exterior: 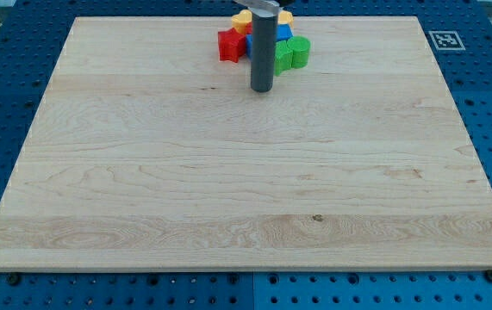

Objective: Separate the green blocks with the blue blocks

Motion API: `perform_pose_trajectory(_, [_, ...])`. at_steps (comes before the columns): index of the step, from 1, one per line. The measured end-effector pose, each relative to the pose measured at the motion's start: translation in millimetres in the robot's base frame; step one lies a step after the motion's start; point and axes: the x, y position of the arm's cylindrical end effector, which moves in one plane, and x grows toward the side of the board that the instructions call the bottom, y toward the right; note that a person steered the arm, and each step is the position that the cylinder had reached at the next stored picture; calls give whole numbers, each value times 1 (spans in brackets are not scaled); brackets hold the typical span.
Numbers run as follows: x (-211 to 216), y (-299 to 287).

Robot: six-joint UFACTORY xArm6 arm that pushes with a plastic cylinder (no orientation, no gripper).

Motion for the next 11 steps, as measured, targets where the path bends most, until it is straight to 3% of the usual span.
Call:
perform_pose_trajectory(4, [-48,8])
perform_pose_trajectory(8, [-47,81])
perform_pose_trajectory(11, [-47,66])
